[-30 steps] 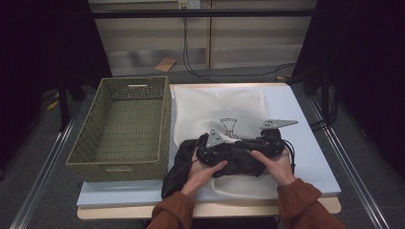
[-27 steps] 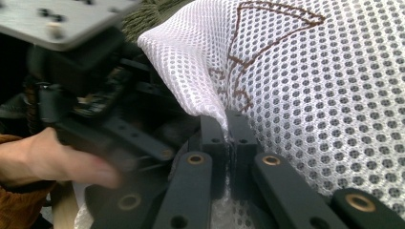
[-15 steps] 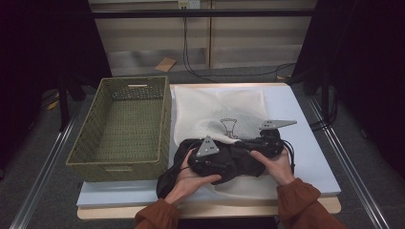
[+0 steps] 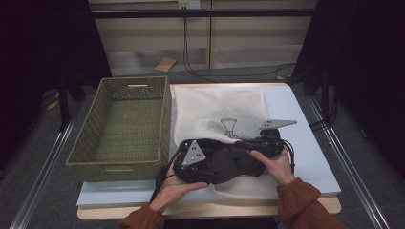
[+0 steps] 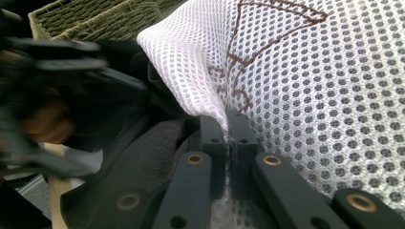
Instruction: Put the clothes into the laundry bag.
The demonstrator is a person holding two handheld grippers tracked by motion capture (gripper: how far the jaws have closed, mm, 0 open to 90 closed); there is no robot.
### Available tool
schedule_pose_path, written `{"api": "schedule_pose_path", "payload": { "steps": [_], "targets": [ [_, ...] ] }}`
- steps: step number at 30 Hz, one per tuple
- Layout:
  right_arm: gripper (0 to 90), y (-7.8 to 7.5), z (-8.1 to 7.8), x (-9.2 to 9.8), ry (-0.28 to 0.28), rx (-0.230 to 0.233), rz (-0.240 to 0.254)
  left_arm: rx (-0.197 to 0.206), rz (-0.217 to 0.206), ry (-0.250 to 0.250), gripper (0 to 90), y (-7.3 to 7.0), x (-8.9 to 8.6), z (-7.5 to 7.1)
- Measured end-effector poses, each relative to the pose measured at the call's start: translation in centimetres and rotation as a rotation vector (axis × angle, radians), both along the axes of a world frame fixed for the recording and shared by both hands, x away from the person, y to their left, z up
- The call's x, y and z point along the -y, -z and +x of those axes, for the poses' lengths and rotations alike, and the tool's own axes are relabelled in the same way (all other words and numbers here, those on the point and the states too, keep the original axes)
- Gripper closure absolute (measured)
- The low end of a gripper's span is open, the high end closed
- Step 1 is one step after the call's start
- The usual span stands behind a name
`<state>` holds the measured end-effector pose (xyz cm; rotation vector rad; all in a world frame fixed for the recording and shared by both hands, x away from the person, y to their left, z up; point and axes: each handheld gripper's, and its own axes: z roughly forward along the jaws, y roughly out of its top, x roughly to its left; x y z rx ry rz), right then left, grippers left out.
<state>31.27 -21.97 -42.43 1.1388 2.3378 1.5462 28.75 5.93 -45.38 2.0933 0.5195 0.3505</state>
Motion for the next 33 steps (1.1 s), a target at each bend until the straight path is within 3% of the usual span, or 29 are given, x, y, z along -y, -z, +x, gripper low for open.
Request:
{"api": "schedule_pose_path", "payload": {
  "steps": [1, 3, 7, 8, 11, 12, 13, 16, 17, 22, 26, 27, 30, 32, 33],
  "targets": [
    [88.1, 0.0, 0.0, 0.0, -0.002, -0.001, 0.002, -0.044, 0.03, -0.008, 20.0, 1.5, 0.1, 0.6],
    [88.1, 0.0, 0.0, -0.1, -0.006, -0.001, -0.002, -0.032, 0.048, -0.019, 20.0, 1.9, 0.2, 0.6],
    [88.0, 0.0, 0.0, -0.1, -0.008, -0.002, -0.001, -0.071, 0.058, -0.016, 20.0, 2.8, 0.4, 1.2],
    [88.0, 0.0, 0.0, -0.1, -0.011, -0.002, -0.005, -0.084, 0.062, -0.021, 24.4, 3.0, 0.4, 1.4],
    [87.9, 0.0, 0.0, -0.2, -0.011, -0.001, -0.005, -0.075, 0.065, -0.034, 40.0, 3.0, 0.4, 1.5],
    [87.9, 0.0, 0.0, -0.2, -0.011, -0.001, -0.005, -0.078, 0.066, -0.034, 40.0, 2.9, 0.3, 1.4],
    [87.9, 0.0, 0.0, -0.1, -0.01, -0.002, -0.004, -0.102, 0.048, -0.021, 57.4, 2.8, 0.1, 1.6],
    [87.9, 0.0, 0.1, -0.1, -0.009, -0.004, -0.004, -0.119, 0.03, -0.013, 73.7, 2.6, 0.0, 1.7],
    [88.0, 0.0, 0.1, -0.1, -0.01, -0.007, -0.002, -0.143, -0.006, -0.006, 75.7, 1.9, -0.3, 1.7],
    [88.0, -0.2, 0.2, 0.0, -0.01, 0.001, 0.001, -0.117, -0.024, 0.024, 78.8, 0.2, 0.3, 1.4],
    [88.1, -0.4, 0.1, 0.0, -0.004, -0.002, 0.008, -0.136, -0.064, 0.036, 80.1, -0.6, 0.9, 1.5],
    [88.1, -0.4, 0.1, 0.0, -0.004, -0.002, 0.008, -0.16, -0.105, 0.049, 80.1, -1.0, 1.1, 1.6],
    [88.1, -0.6, 0.1, -0.2, -0.012, 0.002, 0.015, -0.15, -0.084, 0.065, 80.6, -1.4, 2.1, 1.6],
    [88.2, -0.8, 0.0, -0.4, -0.02, 0.003, 0.015, -0.181, -0.132, 0.08, 80.7, -1.5, 2.8, 1.8],
    [88.2, -1.0, -0.1, -0.6, -0.025, 0.01, 0.015, -0.171, -0.129, 0.091, 80.9, -1.7, 3.3, 1.8]
  ]
}}
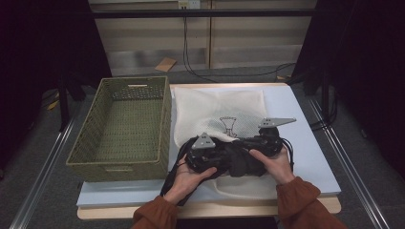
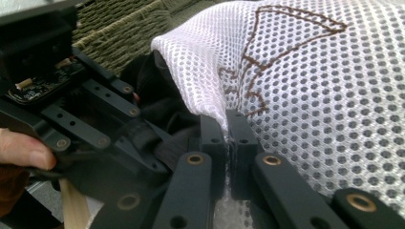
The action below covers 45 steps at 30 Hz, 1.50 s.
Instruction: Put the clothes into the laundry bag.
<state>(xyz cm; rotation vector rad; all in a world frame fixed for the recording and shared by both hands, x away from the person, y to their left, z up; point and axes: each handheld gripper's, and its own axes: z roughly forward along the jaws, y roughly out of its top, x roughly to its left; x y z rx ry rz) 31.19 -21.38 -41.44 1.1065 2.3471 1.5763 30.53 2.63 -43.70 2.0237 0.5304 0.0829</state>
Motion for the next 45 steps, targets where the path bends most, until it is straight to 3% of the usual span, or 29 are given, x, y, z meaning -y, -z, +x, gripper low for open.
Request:
{"api": "schedule_pose_path", "payload": {
  "steps": [2, 5, 6, 7, 8, 11, 12, 14, 16, 17, 18, 21, 22, 27, 31, 35, 37, 38, 39, 41, 43, 45],
  "targets": [
    [88.3, -0.3, -0.1, -0.1, -0.008, 0.002, 0.009, 0.029, 0.008, 0.018, 80.9, -0.5, 1.5, 0.0],
    [88.2, -0.8, -0.3, -0.1, -0.015, 0.009, 0.018, 0.036, -0.006, 0.007, 81.0, -0.6, 2.2, 0.1],
    [88.2, -1.7, -0.6, 0.1, -0.018, 0.023, 0.044, 0.023, -0.033, -0.016, 81.1, -0.2, 2.4, 0.4],
    [88.2, -1.7, -0.6, 0.1, -0.018, 0.023, 0.044, 0.023, -0.033, -0.016, 81.2, -0.2, 2.4, 0.4],
    [88.2, -2.4, -0.8, 0.4, -0.013, 0.038, 0.047, 0.065, -0.012, -0.036, 81.3, 0.1, 2.9, 0.6],
    [88.2, -2.4, -0.9, 0.6, -0.011, 0.034, 0.051, 0.08, -0.006, -0.058, 81.4, 0.0, 3.2, 1.0],
    [88.2, -2.2, -0.9, 0.6, -0.01, 0.028, 0.052, 0.097, -0.004, -0.091, 81.5, -0.2, 3.4, 1.6],
    [88.2, -2.2, -0.8, 0.5, -0.011, 0.028, 0.048, 0.067, -0.033, -0.125, 81.5, 0.1, 3.3, 2.4],
    [88.2, -2.2, -0.9, 0.4, -0.013, 0.03, 0.048, 0.062, -0.036, -0.148, 81.5, 0.4, 3.4, 2.7],
    [88.2, -2.1, -0.9, 0.3, -0.019, 0.027, 0.043, 0.068, -0.015, -0.175, 81.4, 1.2, 3.4, 3.2],
    [88.2, -2.1, -0.9, 0.3, -0.018, 0.025, 0.044, 0.058, -0.023, -0.195, 81.4, 1.5, 3.3, 3.5],
    [88.2, -1.9, -0.9, 0.3, -0.019, 0.023, 0.032, 0.064, -0.019, -0.194, 81.1, 2.1, 3.1, 3.9],
    [88.2, -1.5, -0.8, 0.5, -0.02, 0.021, 0.025, 0.084, 0.024, -0.209, 80.9, 2.4, 3.2, 3.6],
    [88.2, -0.7, -0.3, 0.9, -0.008, 0.002, 0.017, 0.068, -0.002, -0.17, 77.7, 2.5, 2.9, 3.3],
    [88.1, 0.0, 0.0, 1.2, 0.006, -0.006, 0.007, 0.051, -0.012, -0.092, 73.1, 2.2, 2.0, 2.5],
    [88.1, 0.8, 0.3, 1.3, 0.016, -0.019, -0.009, 0.066, -0.001, -0.048, 59.4, 1.7, 1.1, 1.2],
    [88.1, 1.2, 0.4, 1.3, 0.013, -0.027, -0.007, 0.058, 0.016, -0.024, 54.2, 1.3, 0.6, 0.6],
    [88.1, 1.3, 0.4, 1.2, 0.013, -0.021, -0.015, 0.086, 0.049, -0.023, 51.5, 0.8, 0.2, -0.2],
    [88.1, 1.3, 0.4, 1.1, 0.009, -0.02, -0.018, 0.076, 0.046, -0.009, 47.0, 0.6, -0.1, -0.5],
    [88.1, 1.4, 0.3, 1.1, 0.01, -0.019, -0.019, 0.08, 0.051, -0.01, 36.9, 0.3, -0.4, -0.8],
    [88.1, 1.5, 0.3, 1.0, 0.005, -0.011, -0.027, 0.091, 0.075, -0.012, 31.9, -0.2, -1.5, -1.6],
    [88.0, 1.5, 0.4, 1.0, 0.007, -0.011, -0.025, 0.096, 0.068, -0.023, 26.4, -0.2, -1.8, -1.8]
  ]
}}
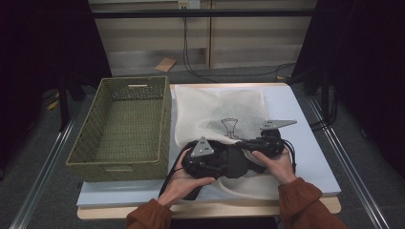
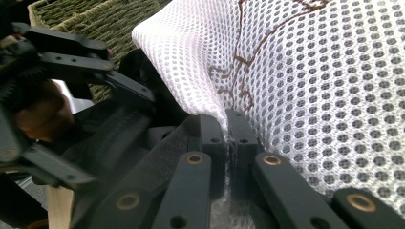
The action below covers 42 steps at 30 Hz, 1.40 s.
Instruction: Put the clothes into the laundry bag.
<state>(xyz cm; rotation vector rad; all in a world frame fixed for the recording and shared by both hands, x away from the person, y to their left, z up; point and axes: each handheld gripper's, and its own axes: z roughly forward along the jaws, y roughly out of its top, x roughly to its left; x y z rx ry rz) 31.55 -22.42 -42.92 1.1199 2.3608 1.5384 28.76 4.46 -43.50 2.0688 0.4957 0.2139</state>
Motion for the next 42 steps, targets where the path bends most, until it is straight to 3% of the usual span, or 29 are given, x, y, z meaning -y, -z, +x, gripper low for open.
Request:
{"api": "schedule_pose_path", "payload": {
  "steps": [5, 9, 10, 11, 13, 15, 16, 17, 18, 19, 20, 23, 26, 27, 31, 33, 42],
  "targets": [
    [87.8, 0.1, 0.0, -0.1, -0.001, 0.004, -0.004, 0.011, 0.021, -0.048, 22.9, 0.5, -2.7, -1.2],
    [87.8, 0.1, 0.0, -0.1, -0.002, 0.006, -0.007, 0.016, 0.057, -0.043, 20.3, 1.5, -3.8, -1.7],
    [87.8, 0.1, 0.0, -0.1, -0.003, 0.005, -0.007, 0.018, 0.05, -0.045, 20.2, 1.8, -3.9, -1.9],
    [87.8, 0.1, 0.0, -0.1, -0.004, 0.006, -0.009, 0.015, 0.086, -0.039, 18.9, 2.4, -4.3, -2.0],
    [87.7, 0.1, 0.0, -0.2, -0.004, 0.003, -0.01, 0.016, 0.098, -0.048, 18.4, 2.8, -4.4, -2.1],
    [87.7, 0.1, 0.0, -0.2, -0.006, -0.003, -0.011, 0.005, 0.149, -0.031, 18.2, 3.9, -4.0, -1.9],
    [87.7, 0.1, 0.0, -0.2, -0.005, -0.004, -0.011, 0.005, 0.149, -0.031, 18.2, 3.9, -4.0, -1.9],
    [87.7, 0.1, 0.0, -0.2, -0.007, -0.004, -0.012, 0.003, 0.148, -0.045, 19.5, 4.3, -3.8, -1.9],
    [87.7, 0.1, 0.0, -0.2, -0.007, -0.004, -0.012, 0.01, 0.186, -0.044, 19.5, 4.5, -3.8, -1.7],
    [87.7, 0.1, -0.1, -0.3, -0.008, -0.002, -0.017, 0.022, 0.199, -0.045, 31.7, 4.7, -3.8, -1.5],
    [87.7, 0.1, -0.1, -0.3, -0.007, -0.002, -0.018, 0.012, 0.179, -0.076, 36.5, 4.8, -3.9, -1.2],
    [87.7, 0.0, 0.0, -0.3, -0.008, -0.004, -0.017, -0.012, 0.156, -0.076, 62.5, 4.5, -4.2, -0.9],
    [87.8, 0.0, 0.0, -0.3, -0.01, -0.005, -0.017, -0.021, 0.138, -0.057, 73.9, 4.3, -4.4, -0.8],
    [87.8, -0.1, 0.0, -0.3, -0.008, -0.006, -0.017, -0.006, 0.121, -0.04, 76.5, 3.9, -4.6, -0.8],
    [87.8, -0.1, 0.0, -0.2, -0.006, -0.009, -0.014, -0.02, 0.076, -0.032, 79.4, 3.1, -4.8, -0.7],
    [87.8, -0.2, 0.0, -0.2, -0.007, -0.008, -0.014, -0.034, 0.033, -0.027, 80.3, 2.8, -4.8, -0.7],
    [87.8, -0.4, 0.1, -0.3, -0.008, -0.008, -0.01, -0.015, -0.047, -0.02, 82.8, 0.8, -3.8, 0.2]
  ]
}}
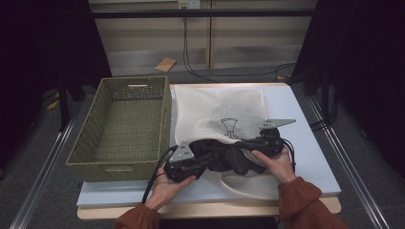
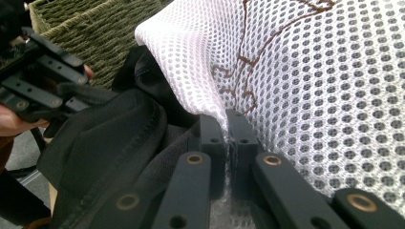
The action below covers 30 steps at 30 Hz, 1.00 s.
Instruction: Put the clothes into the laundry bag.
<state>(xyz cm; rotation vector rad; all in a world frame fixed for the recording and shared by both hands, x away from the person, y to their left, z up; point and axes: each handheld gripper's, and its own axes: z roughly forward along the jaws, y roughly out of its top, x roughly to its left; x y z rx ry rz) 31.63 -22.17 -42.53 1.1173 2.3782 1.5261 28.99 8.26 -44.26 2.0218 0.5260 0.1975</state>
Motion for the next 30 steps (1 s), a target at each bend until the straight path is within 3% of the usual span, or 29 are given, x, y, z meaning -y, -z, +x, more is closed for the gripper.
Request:
{"api": "schedule_pose_path", "payload": {
  "steps": [1, 9, 14, 18, 24, 27, 30],
  "targets": [
    [87.8, 0.0, 0.0, 0.0, 0.0, -0.001, 0.002, 0.0, -0.016, 0.007, 82.8, -0.2, 0.6, 0.5],
    [87.9, -0.3, 0.0, -0.6, -0.01, -0.003, 0.006, -0.024, -0.017, 0.016, 83.1, 0.7, 3.6, 2.3],
    [88.0, -1.0, -0.3, -0.9, -0.017, 0.006, 0.016, 0.003, 0.013, 0.039, 83.1, -0.6, 5.2, 2.7],
    [88.1, -1.6, -0.4, -0.8, -0.016, 0.019, 0.035, 0.003, -0.004, 0.049, 83.5, -1.1, 5.8, 3.0],
    [88.1, -2.8, -0.7, -0.4, -0.015, 0.039, 0.056, -0.022, 0.009, 0.057, 83.9, 0.1, 7.8, 3.9],
    [88.1, -3.1, -0.8, -0.4, -0.015, 0.046, 0.054, -0.019, 0.053, 0.04, 84.0, 0.7, 8.9, 4.6],
    [88.1, -3.0, -0.7, -0.3, -0.009, 0.04, 0.056, -0.011, 0.052, -0.009, 84.2, 0.7, 9.3, 5.1]
  ]
}}
